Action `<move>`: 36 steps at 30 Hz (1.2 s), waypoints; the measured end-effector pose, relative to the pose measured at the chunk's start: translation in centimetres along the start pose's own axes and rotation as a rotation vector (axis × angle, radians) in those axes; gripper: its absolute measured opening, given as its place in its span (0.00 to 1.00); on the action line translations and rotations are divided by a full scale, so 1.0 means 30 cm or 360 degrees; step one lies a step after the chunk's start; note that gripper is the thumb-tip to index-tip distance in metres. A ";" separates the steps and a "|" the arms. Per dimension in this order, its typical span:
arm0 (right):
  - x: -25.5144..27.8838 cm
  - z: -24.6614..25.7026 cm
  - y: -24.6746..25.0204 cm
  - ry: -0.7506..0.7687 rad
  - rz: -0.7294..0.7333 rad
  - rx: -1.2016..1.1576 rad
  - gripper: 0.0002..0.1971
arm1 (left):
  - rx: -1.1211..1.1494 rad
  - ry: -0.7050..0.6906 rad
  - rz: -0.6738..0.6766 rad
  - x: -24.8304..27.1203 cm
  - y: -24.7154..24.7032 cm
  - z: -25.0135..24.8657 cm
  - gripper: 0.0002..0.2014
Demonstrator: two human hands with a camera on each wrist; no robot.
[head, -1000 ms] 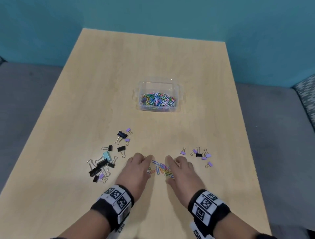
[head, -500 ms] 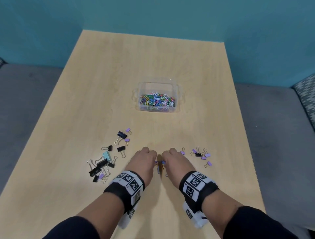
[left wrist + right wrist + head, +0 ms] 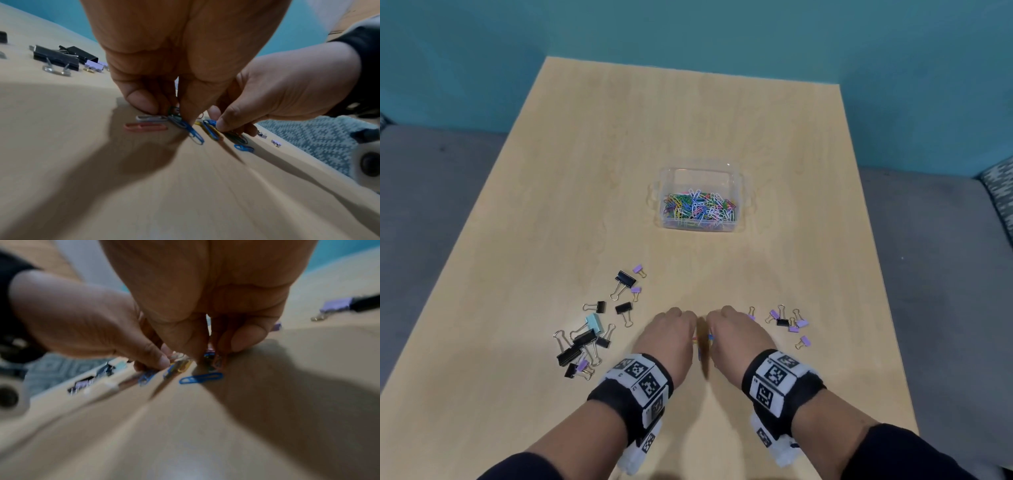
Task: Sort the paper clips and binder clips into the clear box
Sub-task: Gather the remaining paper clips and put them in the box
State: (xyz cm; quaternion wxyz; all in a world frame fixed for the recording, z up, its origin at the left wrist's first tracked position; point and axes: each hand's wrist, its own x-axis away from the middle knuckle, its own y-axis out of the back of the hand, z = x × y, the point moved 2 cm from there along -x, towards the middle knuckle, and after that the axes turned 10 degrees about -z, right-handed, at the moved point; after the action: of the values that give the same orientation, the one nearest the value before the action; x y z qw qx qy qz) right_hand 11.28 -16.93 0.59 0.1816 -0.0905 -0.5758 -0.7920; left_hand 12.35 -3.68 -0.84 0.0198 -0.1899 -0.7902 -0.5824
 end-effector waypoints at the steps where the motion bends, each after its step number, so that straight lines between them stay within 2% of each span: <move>1: 0.003 0.001 -0.007 0.0078 -0.0015 0.0068 0.11 | 0.0011 -0.0006 0.0020 -0.002 0.001 0.000 0.10; 4: 0.001 -0.005 -0.016 0.0206 -0.0004 0.0139 0.15 | 0.0035 -0.0020 0.0103 -0.012 0.010 -0.004 0.10; 6: -0.012 -0.014 0.014 0.0137 0.0021 0.0010 0.09 | 0.0108 0.0063 0.0129 -0.024 0.030 -0.001 0.06; 8: -0.046 -0.036 0.069 -0.0040 0.0009 -0.0235 0.05 | 0.0308 0.0242 0.0117 -0.057 0.071 0.020 0.04; 10: -0.106 -0.064 0.146 -0.0196 -0.0093 -0.0493 0.05 | 0.0500 0.0349 0.0002 -0.120 0.134 0.049 0.03; 12: -0.191 -0.091 0.244 -0.0235 -0.0270 -0.0600 0.04 | 0.0568 0.0331 -0.0213 -0.216 0.222 0.070 0.04; 15: -0.338 -0.101 0.409 -0.0196 -0.0589 -0.0558 0.04 | 0.0569 0.0241 -0.0486 -0.382 0.373 0.062 0.03; 18: -0.452 -0.078 0.519 -0.0184 -0.0642 -0.0513 0.03 | 0.0519 0.0131 -0.0551 -0.512 0.462 0.033 0.03; 19: -0.472 -0.074 0.537 -0.0199 -0.0594 -0.0529 0.06 | 0.0511 0.0109 -0.0537 -0.535 0.475 0.027 0.05; 21: -0.483 -0.084 0.554 -0.0237 -0.0516 -0.0553 0.17 | 0.0499 0.0092 -0.0529 -0.551 0.486 0.035 0.15; 23: -0.440 -0.103 0.556 -0.0223 -0.0574 -0.0551 0.22 | 0.0522 0.0086 -0.0601 -0.517 0.494 0.056 0.20; 25: -0.346 -0.112 0.526 -0.0173 -0.0673 -0.0490 0.23 | 0.0520 0.0021 -0.0667 -0.432 0.473 0.069 0.19; 27: -0.222 -0.099 0.444 -0.0054 -0.0616 -0.0340 0.22 | 0.0433 -0.0141 -0.0596 -0.315 0.399 0.070 0.19; 30: -0.029 -0.072 0.243 0.0180 -0.0252 -0.0116 0.18 | 0.0255 -0.0405 -0.0220 -0.124 0.228 0.064 0.21; 32: 0.070 -0.062 0.116 0.0297 -0.0149 0.0003 0.16 | 0.0084 -0.0584 -0.0041 -0.029 0.117 0.068 0.25; 34: 0.138 -0.060 0.011 0.0344 -0.0102 0.0162 0.24 | -0.0122 -0.0795 0.0045 0.024 0.031 0.074 0.26; 36: 0.180 -0.060 -0.062 0.0345 -0.0086 0.0303 0.33 | -0.0214 -0.0825 0.0075 0.053 -0.014 0.089 0.25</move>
State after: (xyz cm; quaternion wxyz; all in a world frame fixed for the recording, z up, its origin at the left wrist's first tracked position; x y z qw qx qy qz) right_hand 5.70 -19.11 0.28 0.2290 0.0289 -0.6275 -0.7436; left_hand 11.25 -0.86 -1.67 -0.1822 -0.3519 -0.7238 -0.5649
